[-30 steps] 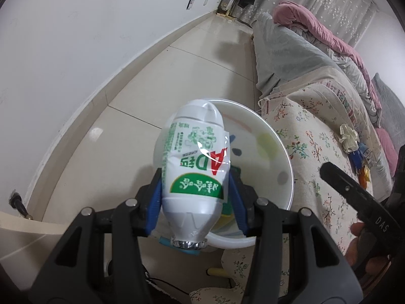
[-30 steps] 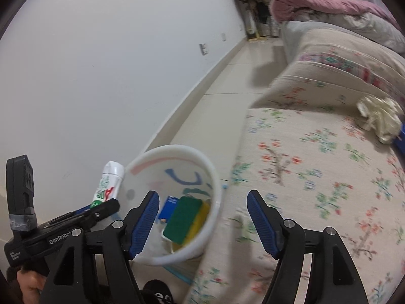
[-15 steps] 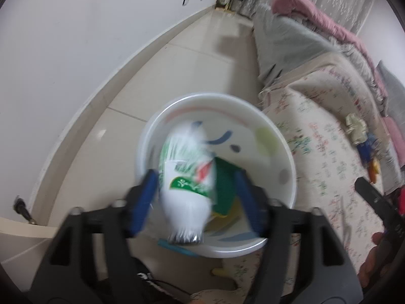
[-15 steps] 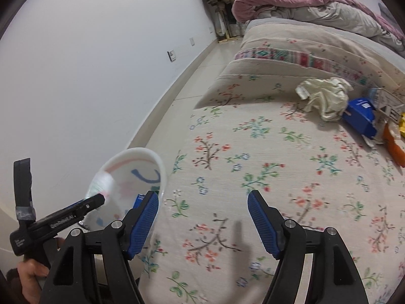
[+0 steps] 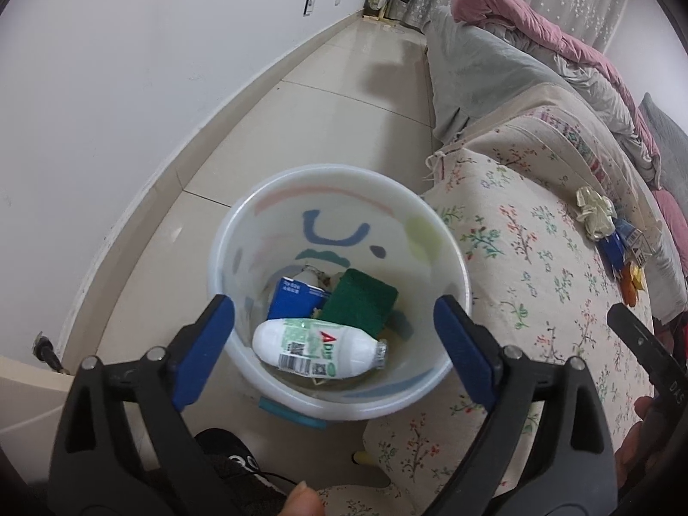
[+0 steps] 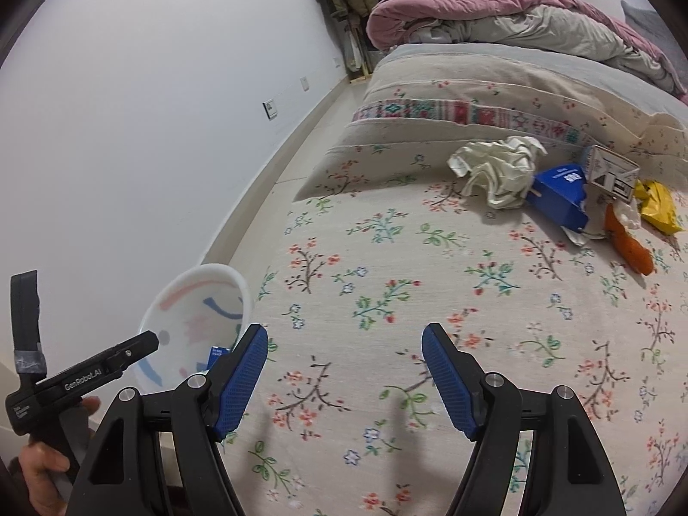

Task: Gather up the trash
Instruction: 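Open the left gripper over the wastebasket to drop the bottle, then move the right gripper to the milk carton on the bed and grasp it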

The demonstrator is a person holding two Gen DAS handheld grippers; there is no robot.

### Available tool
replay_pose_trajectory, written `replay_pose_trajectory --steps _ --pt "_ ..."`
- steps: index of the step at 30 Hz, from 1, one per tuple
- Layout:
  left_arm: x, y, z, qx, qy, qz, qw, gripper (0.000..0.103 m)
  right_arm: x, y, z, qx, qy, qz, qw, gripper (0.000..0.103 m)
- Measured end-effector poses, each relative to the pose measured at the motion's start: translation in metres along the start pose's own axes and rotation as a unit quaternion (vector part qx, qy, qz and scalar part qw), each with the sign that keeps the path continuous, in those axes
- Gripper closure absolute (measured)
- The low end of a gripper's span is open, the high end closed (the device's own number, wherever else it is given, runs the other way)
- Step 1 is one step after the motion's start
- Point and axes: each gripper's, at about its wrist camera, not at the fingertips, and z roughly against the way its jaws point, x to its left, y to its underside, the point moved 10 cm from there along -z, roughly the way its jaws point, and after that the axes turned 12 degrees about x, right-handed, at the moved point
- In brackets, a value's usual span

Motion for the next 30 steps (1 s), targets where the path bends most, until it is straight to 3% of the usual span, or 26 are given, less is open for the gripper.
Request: replay_pose_trajectory --steps 10,30 --pt "-0.040 0.003 0.000 0.004 0.001 -0.026 0.9997 0.002 -0.038 0.004 0.011 -0.007 0.020 -0.033 0.999 0.027" --pt "-0.134 0.009 -0.017 0.030 0.028 -0.093 0.9948 0.002 -0.171 0.012 0.042 -0.029 0.059 -0.163 0.985 0.026"
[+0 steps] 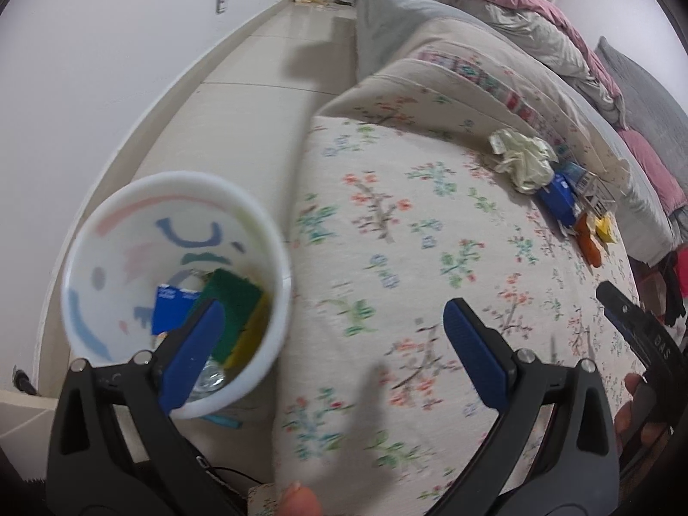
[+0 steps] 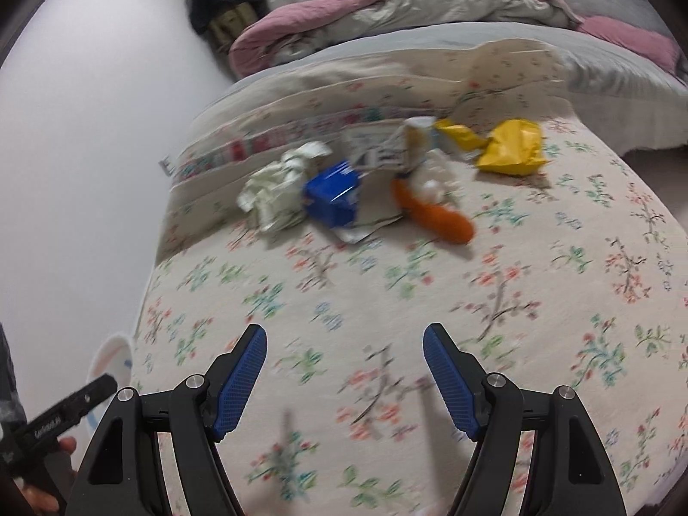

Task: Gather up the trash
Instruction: 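Move the right gripper to the milk carton on the bed and grasp it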

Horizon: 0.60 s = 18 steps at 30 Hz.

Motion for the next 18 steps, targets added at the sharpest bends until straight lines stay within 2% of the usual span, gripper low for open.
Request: replay_pose_trajectory --steps 8,18 --pt "-0.039 -0.019 -0.011 0.001 0.000 -0.042 0.9991 0.002 -0.023 -0.039 -0.002 -0.015 0.018 -0.024 0.999 0.026" --pt "-0.069 -0.053 -0.031 0.007 -0.007 -0.072 0.9973 0.002 -0.023 -0.088 -0.014 -0.030 0.024 -0.015 0.999 0.026"
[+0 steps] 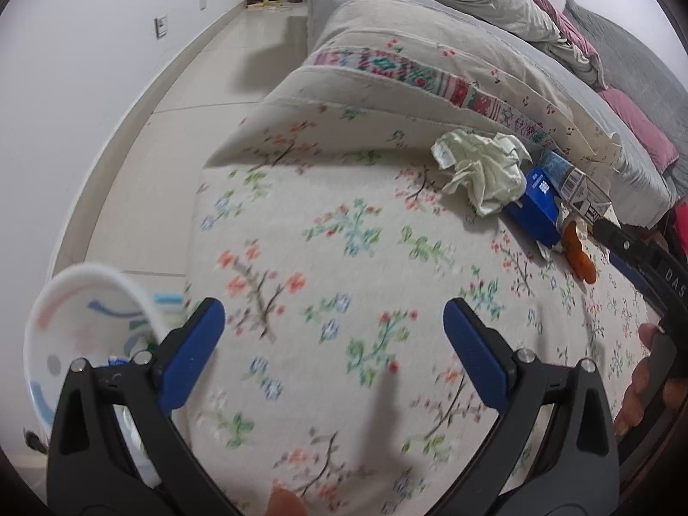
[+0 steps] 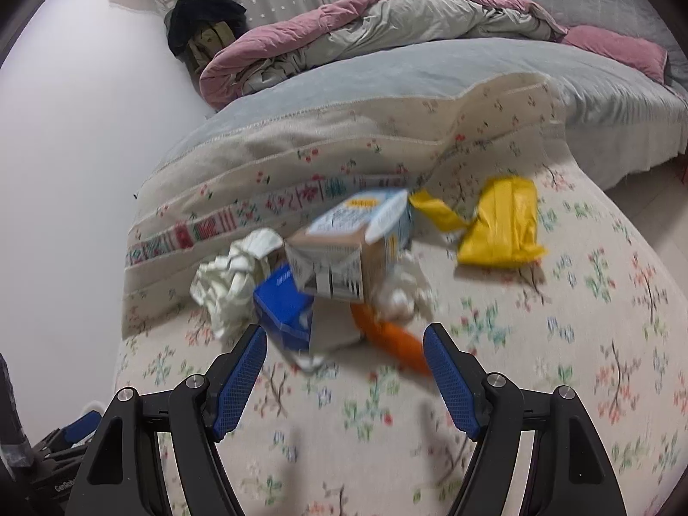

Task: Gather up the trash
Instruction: 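Move the right gripper to the milk carton on the bed and grasp it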

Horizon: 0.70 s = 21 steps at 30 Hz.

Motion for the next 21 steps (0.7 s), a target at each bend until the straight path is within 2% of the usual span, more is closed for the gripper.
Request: replay_pose_trajectory --steps 8,15,16,17,21 --pt "-0.020 -0.027 -0.015 0.005 -0.001 -0.022 0.9998 0.002 -0.001 -0.035 -0.018 -0.008 -0.006 0.003 1.000 0.026" --pt "-0.035 -0.046 -0.029 0.015 0.019 -0.025 0.9994 0.002 0.003 -0.048 -0.035 -0.002 -0.011 0.011 1.000 0.026" --pt "-0.038 -0.050 -0.031 0.015 0.022 -0.026 0.9993 0.002 0.002 -0.049 -0.037 -0.001 -0.009 0.012 1.000 0.028" --pt "-0.040 -0.052 -0.032 0.016 0.025 -0.027 0.9992 0.002 0.001 -0.050 -0.039 -0.002 -0.007 0.012 1.000 0.035" --pt "-0.050 -0.059 -0.035 0.013 0.045 -0.031 0.9984 0.002 -0.007 -0.051 -0.036 -0.009 -0.007 0.010 1.000 0.040"
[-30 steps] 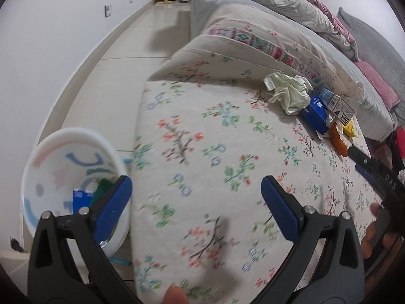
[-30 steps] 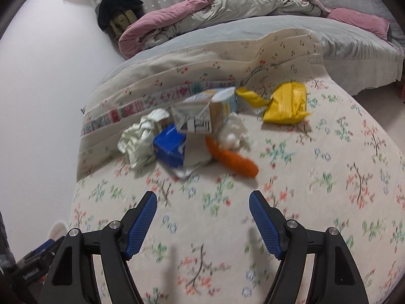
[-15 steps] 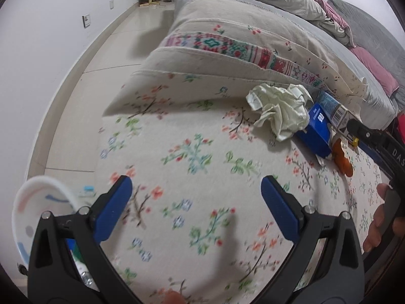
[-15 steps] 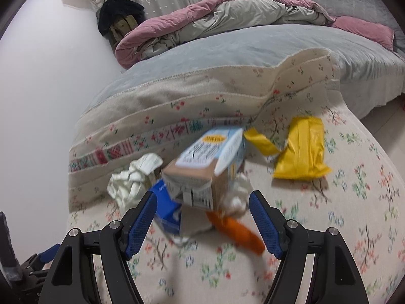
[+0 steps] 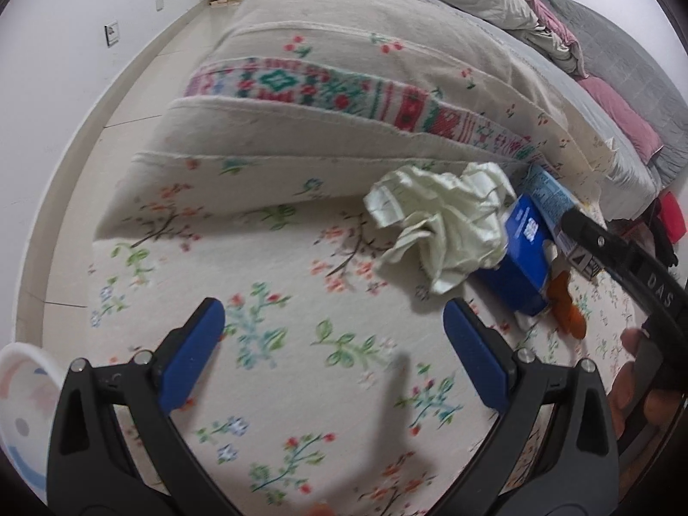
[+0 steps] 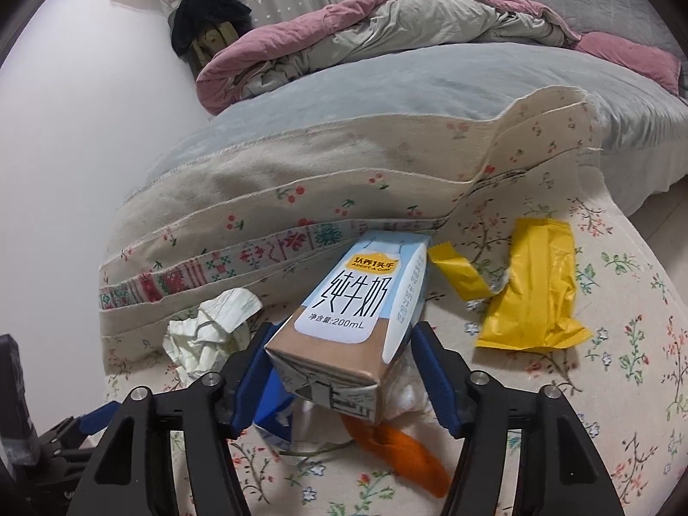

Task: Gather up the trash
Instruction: 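Move the right gripper to the milk carton on the bed and grasp it, then grasp the crumpled white paper with the left gripper while the right lifts the carton, then carry the paper to the wastebasket and open the left gripper while the right carries the carton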

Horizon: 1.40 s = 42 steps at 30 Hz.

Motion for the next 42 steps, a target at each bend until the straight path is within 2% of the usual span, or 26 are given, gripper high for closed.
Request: replay_pose_trajectory --steps 5,10,14,17,19,20,24,25,30,42 --pt "-0.018 -0.013 0.000 -0.013 0.035 -0.003 0.9993 0.003 -0.017 0.001 0.017 -0.013 0.001 -0.015 1.000 0.046" --pt "-0.038 -0.025 -0.009 -0.010 0.063 -0.008 0.9979 0.017 -0.027 0.002 0.036 -0.027 0.004 -0.022 0.999 0.048" --pt "-0.049 -0.031 -0.013 -0.004 0.087 -0.008 0.9962 0.023 -0.030 0.003 0.049 -0.036 0.010 -0.021 0.999 0.049" --pt "-0.054 -0.031 -0.018 0.006 0.103 -0.006 0.9946 0.035 -0.031 0.004 0.056 -0.038 0.010 -0.023 0.999 0.049" --pt "-0.059 -0.031 -0.020 0.015 0.120 -0.004 0.9927 0.056 -0.034 0.005 0.061 -0.039 0.009 -0.024 0.999 0.049" --pt "-0.061 -0.030 -0.018 0.017 0.126 -0.005 0.9919 0.060 -0.034 0.007 0.064 -0.039 0.010 -0.024 0.999 0.049" --pt "-0.068 -0.030 -0.011 0.006 0.102 -0.022 0.9945 0.065 -0.034 0.009 0.072 -0.043 0.012 -0.023 0.999 0.049" --pt "-0.069 -0.027 -0.009 0.006 0.094 -0.029 0.9952 0.069 -0.034 0.010 0.076 -0.044 0.012 -0.022 0.999 0.049" --pt "-0.062 -0.019 0.001 0.002 0.076 -0.033 0.9966 0.071 -0.030 0.015 0.089 -0.050 0.007 -0.022 0.999 0.049" --pt "-0.044 0.005 0.038 -0.025 0.065 -0.026 0.9972 0.072 -0.003 0.035 0.126 -0.063 -0.001 0.004 0.998 0.050"
